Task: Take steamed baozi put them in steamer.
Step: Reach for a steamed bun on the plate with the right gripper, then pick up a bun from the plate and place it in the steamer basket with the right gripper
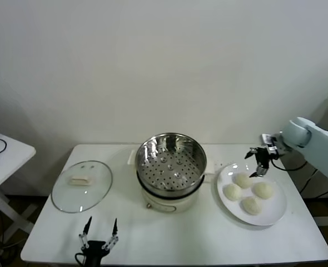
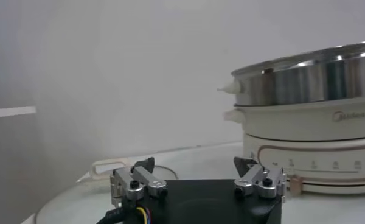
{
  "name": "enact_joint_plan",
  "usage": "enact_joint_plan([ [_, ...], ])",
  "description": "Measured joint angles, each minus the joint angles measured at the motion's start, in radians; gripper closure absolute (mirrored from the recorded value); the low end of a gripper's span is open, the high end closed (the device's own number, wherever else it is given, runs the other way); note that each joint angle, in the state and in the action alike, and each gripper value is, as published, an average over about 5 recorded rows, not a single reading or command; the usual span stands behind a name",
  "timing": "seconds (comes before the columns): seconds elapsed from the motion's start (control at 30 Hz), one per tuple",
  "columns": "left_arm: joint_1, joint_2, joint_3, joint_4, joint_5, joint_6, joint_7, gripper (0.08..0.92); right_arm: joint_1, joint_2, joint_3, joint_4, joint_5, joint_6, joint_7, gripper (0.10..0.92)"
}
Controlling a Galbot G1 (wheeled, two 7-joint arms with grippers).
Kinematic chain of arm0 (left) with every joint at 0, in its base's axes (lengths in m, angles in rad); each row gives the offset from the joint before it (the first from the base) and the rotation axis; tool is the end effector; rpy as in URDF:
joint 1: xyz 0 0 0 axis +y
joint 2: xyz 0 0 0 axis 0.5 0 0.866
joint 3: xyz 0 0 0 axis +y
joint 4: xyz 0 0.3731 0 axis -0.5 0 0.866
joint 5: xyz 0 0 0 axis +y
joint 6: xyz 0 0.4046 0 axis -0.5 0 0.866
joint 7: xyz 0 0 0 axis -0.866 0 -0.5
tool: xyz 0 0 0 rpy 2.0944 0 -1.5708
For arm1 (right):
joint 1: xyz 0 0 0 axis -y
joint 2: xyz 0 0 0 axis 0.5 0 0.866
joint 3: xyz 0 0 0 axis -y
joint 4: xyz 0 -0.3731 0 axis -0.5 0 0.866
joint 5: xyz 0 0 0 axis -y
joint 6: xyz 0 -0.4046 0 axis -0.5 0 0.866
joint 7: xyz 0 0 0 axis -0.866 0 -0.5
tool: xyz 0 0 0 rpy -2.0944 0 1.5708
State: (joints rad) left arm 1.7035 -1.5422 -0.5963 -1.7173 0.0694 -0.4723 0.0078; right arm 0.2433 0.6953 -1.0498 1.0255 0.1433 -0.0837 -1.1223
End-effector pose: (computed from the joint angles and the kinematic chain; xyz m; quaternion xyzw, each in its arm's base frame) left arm 0.1252 0.0381 -0.4916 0.0005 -0.9978 -0.0636 0.0196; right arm 0.6139 -0.2260 -0.1777 0.5015 -0.5701 0.4985 0.4183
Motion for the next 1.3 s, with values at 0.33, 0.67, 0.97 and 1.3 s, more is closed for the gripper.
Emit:
enact_joint_plan([
  [0.33, 0.000, 0.000, -0.003, 0.004, -0.001, 0.000, 0.001, 0.177, -0.029, 0.090, -0.026, -0.129, -0.062, 0.032, -0.016, 0.203],
  [0.67, 0.008, 0.002, -0.014, 0.004, -0.002, -0.001, 0.001, 0.177, -0.105, 0.170, 0.042, -0.237, -0.129, 0.052, 0.007, 0.203],
  [0.97, 0.007, 0.002, -0.013, 0.004, -0.003, -0.001, 0.001, 0.177, -0.146, 0.207, 0.092, -0.281, -0.163, 0.055, 0.018, 0.260],
  [1.3, 0.008, 0.002, -0.017, 0.002, -0.004, -0.005, 0.001, 0.177, -0.136, 0.209, 0.093, -0.275, -0.166, 0.055, 0.021, 0.458],
])
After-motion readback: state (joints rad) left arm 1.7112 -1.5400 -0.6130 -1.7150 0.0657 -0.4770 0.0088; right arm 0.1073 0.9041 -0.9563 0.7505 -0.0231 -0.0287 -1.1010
